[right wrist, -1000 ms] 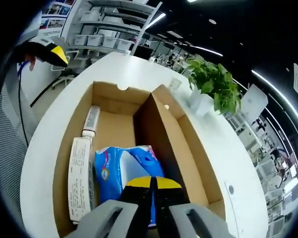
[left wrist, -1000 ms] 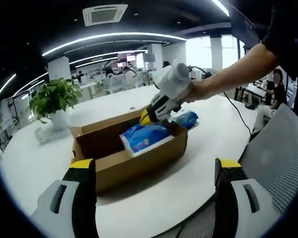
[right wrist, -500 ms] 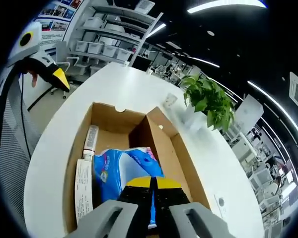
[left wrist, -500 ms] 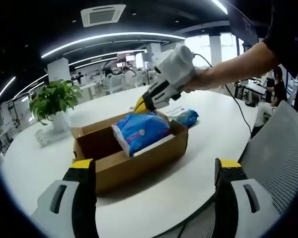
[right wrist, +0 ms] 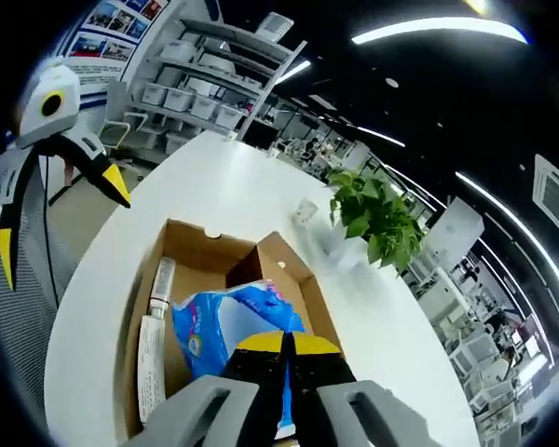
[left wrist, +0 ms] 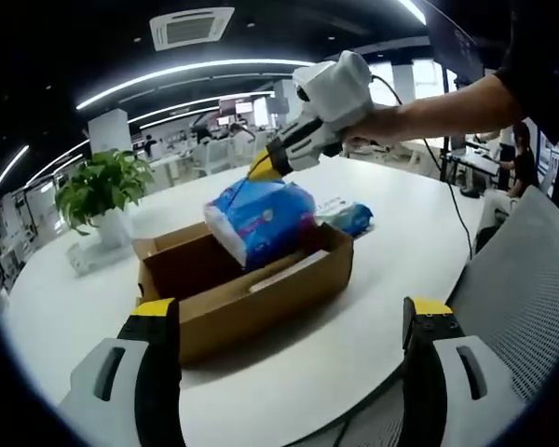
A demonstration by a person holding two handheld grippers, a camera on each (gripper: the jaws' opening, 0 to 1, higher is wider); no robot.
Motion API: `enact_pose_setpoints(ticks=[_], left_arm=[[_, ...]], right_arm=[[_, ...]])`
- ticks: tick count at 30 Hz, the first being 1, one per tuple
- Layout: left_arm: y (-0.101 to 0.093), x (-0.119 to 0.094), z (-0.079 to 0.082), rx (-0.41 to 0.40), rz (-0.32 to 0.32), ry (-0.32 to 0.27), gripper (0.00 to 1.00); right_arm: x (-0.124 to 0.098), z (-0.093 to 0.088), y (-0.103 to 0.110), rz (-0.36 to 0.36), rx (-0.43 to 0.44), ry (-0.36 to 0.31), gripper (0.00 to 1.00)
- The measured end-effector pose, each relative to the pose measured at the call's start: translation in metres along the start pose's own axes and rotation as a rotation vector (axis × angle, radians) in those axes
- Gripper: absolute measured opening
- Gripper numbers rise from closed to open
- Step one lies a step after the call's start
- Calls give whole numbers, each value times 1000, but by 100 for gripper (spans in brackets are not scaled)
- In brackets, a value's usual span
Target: Operate the shoe box by opening the lid, removing the specified soft item, and placing it in the target area until the item is outside and the box remains undamaged.
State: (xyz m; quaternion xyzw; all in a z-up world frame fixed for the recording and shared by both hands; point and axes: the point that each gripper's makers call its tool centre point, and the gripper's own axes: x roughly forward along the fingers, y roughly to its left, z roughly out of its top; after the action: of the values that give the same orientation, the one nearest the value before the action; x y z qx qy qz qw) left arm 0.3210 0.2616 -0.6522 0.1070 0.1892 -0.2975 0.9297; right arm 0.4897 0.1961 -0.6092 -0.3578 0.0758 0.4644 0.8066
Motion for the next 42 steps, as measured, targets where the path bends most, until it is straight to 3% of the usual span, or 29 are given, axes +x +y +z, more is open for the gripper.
enact_pose_setpoints(ticks=[9,17,42], left_arm=[[0,0,-1,3,0,3,99],[-1,0,-1,1,-4,6,99],[0,2,-5,-1,-5,27,99]], right_arm=[[-25,0,-22,-42,-11,-16,0],[-48,-12,-37,-84,-11,-9,0],[-126,-95,-76,-243,36,106,0]])
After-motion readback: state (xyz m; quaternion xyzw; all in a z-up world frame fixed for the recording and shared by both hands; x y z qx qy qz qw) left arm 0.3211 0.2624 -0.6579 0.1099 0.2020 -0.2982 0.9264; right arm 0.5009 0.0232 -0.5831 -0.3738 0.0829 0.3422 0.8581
